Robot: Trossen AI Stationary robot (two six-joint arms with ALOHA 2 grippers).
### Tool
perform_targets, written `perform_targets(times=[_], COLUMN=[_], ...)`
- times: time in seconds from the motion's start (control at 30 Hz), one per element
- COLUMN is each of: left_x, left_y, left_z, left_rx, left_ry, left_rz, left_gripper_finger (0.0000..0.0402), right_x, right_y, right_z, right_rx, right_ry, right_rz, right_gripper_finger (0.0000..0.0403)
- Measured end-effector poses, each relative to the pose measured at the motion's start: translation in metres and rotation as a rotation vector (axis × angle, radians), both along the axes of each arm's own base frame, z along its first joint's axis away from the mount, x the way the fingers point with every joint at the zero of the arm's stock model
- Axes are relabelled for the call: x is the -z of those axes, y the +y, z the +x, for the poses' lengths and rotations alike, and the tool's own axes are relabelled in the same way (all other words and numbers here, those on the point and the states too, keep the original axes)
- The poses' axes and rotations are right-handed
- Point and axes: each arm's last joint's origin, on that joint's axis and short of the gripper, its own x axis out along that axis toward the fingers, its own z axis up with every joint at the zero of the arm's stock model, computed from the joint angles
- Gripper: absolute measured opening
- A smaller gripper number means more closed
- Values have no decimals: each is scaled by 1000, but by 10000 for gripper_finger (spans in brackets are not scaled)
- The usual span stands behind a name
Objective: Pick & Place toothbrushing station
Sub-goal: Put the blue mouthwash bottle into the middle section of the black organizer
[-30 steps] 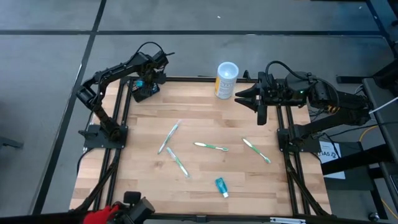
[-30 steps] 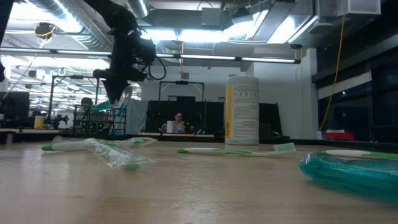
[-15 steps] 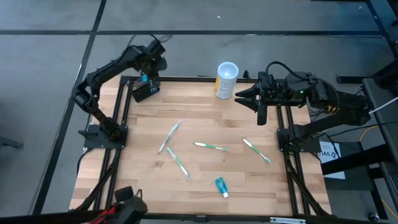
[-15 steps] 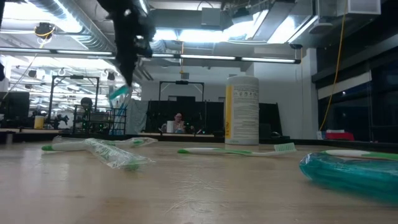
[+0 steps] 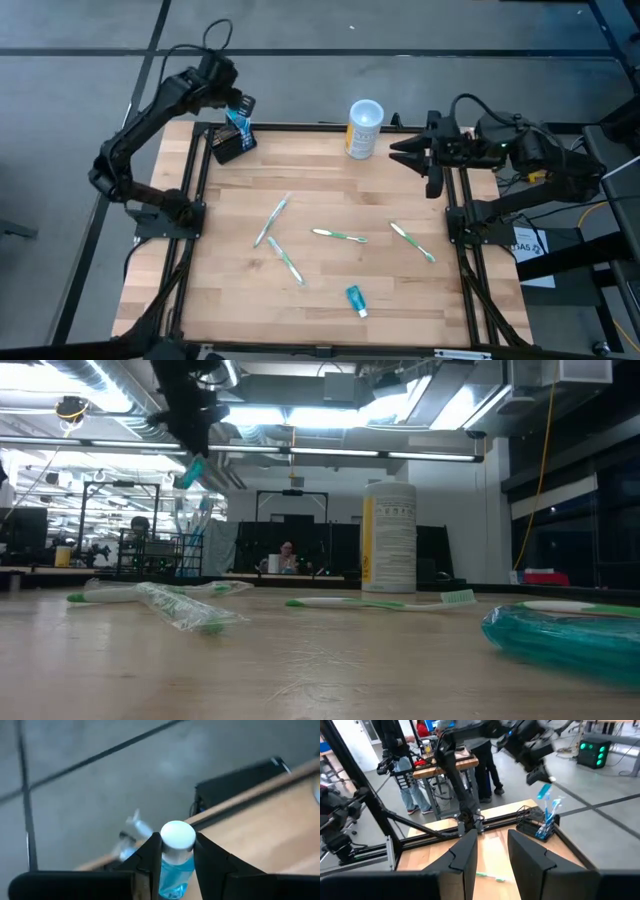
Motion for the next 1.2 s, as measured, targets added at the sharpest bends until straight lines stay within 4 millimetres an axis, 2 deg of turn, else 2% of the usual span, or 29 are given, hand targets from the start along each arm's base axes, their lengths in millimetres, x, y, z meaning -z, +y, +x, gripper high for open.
perform_targets(times=[0.23, 0.33, 0.57, 0.77, 0.9, 1.2], left_x=[33, 51, 78, 105, 110, 119], left_y=[-34, -47, -70, -81, -84, -80], left_z=[8, 14, 23, 24, 22, 16], left_rx=[-304, -402, -628, -793, -848, -891], left_ry=[-164, -187, -295, -417, -455, -436], left_rz=[24, 65, 197, 260, 345, 353], left_gripper_finger=[84, 84, 84, 84, 84, 84], right_x=[-6, -6, -4, -4, -4, -4], right_y=[-1, -1, -1, -1, -1, -2], right_z=[-13, -13, -14, -13, -13, -14], right_rx=[20, 19, 18, 18, 21, 39], right_ry=[-34, -33, -17, -18, -22, -25], right_rz=[-11, -19, -22, -19, -3, 9], right_gripper_finger=[110, 110, 110, 110, 110, 110])
